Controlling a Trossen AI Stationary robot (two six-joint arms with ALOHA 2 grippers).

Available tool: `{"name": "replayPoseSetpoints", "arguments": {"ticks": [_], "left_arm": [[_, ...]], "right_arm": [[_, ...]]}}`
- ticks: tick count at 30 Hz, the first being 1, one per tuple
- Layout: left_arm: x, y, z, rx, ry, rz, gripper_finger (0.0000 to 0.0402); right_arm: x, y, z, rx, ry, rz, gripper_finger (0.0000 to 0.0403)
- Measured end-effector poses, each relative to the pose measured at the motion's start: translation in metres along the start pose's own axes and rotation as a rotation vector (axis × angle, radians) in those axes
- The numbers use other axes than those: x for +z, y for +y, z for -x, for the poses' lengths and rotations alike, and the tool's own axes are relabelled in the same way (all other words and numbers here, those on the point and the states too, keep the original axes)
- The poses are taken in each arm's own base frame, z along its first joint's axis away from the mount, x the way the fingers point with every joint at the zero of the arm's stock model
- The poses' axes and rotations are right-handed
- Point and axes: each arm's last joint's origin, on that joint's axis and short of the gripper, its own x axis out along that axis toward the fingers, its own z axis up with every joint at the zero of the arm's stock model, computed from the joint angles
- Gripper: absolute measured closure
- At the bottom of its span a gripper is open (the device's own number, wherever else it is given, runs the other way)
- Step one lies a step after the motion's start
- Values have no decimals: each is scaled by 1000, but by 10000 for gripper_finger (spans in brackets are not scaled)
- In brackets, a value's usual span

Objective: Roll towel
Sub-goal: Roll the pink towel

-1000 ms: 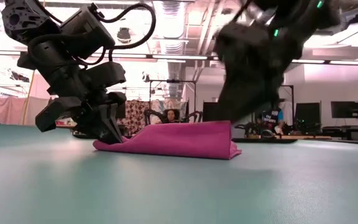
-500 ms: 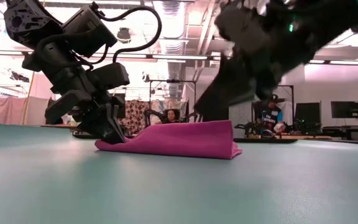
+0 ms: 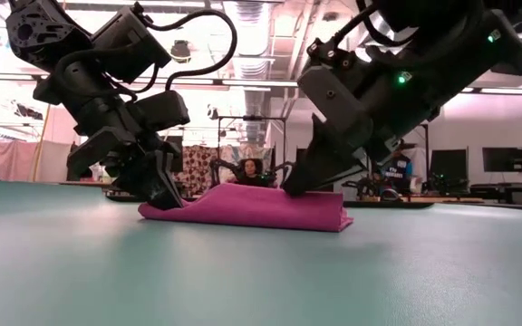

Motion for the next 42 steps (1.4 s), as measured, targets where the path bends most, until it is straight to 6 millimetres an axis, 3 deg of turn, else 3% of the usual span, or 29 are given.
{"name": "replayPoseSetpoints", "arguments": {"ticks": [15, 24, 28, 31, 37, 42], "left_arm": [[7, -3, 4, -45, -53, 143, 401], [28, -13, 41, -107, -202, 160, 401], [34, -17, 55, -20, -280, 104, 402], [35, -20, 49, 0, -306, 59, 401], [25, -32, 10, -62, -292, -58, 401], [17, -32, -7, 7, -268, -79, 402]], "right_arm": [[-12, -10, 1, -62, 129, -11, 389], [-16, -13, 2, -92, 168, -34, 389], [-15, -16, 1, -101, 181, -29, 389], [-16, -16, 1, -103, 184, -12, 389], [-15, -17, 0, -105, 185, -14, 389], [-15, -17, 0, -102, 189, -13, 389]]}}
